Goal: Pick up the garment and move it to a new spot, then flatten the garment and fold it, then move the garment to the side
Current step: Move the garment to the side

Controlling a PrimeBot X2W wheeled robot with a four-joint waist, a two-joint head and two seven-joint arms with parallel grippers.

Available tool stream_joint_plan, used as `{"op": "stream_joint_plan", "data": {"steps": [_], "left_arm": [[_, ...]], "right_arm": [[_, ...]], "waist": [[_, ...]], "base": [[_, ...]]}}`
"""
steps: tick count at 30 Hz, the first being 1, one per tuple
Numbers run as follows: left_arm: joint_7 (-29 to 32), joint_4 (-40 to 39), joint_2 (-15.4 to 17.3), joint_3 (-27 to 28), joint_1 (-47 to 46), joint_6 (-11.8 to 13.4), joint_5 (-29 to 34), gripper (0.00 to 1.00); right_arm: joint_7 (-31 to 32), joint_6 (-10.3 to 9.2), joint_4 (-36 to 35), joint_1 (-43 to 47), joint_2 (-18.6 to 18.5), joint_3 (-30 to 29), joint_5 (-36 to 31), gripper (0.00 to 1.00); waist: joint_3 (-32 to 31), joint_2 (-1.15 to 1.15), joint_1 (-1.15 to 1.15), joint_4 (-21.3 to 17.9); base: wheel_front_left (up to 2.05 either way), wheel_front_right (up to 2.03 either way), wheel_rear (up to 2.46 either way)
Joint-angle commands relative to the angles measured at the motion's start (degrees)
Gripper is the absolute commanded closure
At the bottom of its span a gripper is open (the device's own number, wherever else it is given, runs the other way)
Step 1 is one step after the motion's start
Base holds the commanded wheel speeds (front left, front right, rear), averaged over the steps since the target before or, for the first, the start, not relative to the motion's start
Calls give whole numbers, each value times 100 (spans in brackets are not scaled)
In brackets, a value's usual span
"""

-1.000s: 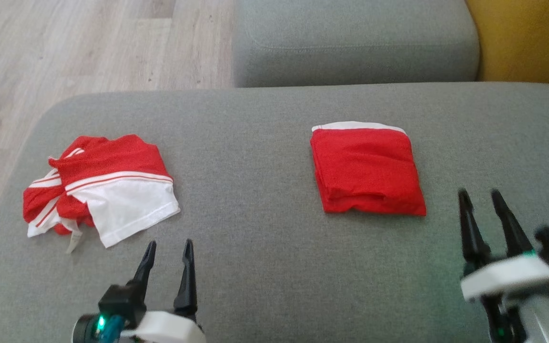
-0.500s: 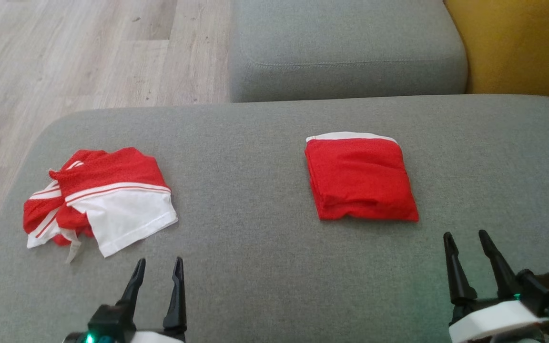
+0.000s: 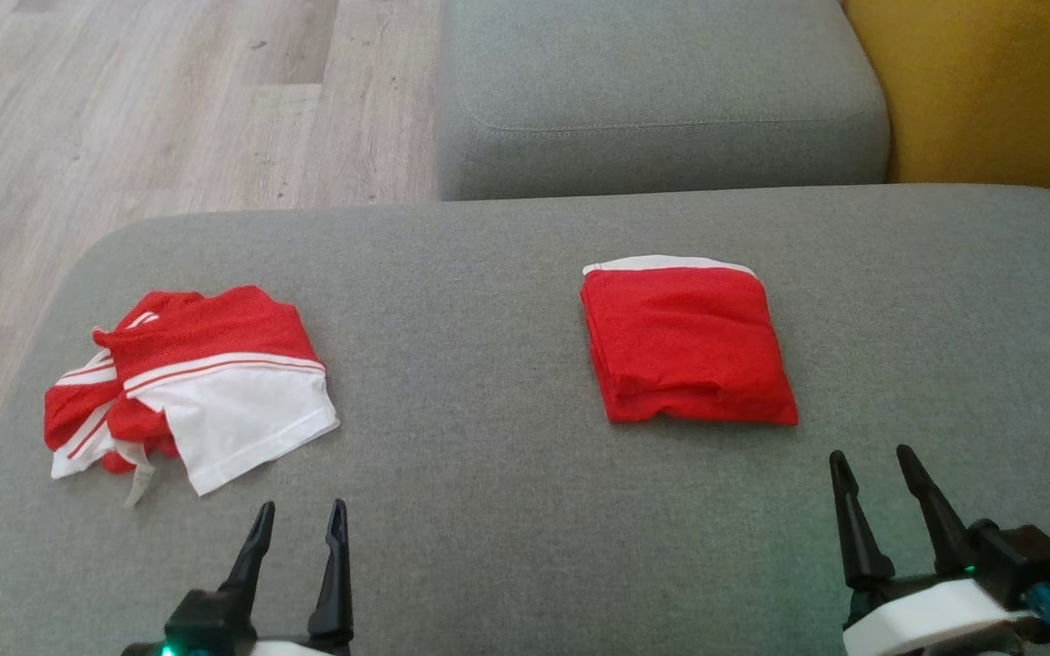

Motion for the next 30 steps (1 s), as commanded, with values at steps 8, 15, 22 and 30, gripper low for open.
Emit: {"op": "stream_joint_plan", "data": {"steps": [8, 15, 22, 30], "left_arm": [[-30, -187, 4, 237, -151, -24, 61, 0], [-30, -205, 4, 228, -138, -31, 66, 0], [-30, -313, 4, 118, -238, -20, 81, 0], [-30, -394, 4, -83, -510, 6, 65, 0]], "right_arm": [[-69, 20, -192, -54, -47, 135, -72, 0], [-69, 20, -207, -6, -60, 140, -82, 0], [-69, 20, -162, -218, -165, 163, -59, 0], [-24, 20, 379, -984, -433, 445, 301, 0]], "waist": [[-23, 0, 0, 13], [-6, 0, 0, 56], [235, 0, 0, 141], [602, 0, 0, 213]], "base": [[0, 0, 0], [0, 0, 0], [0, 0, 0], [0, 0, 0]]}}
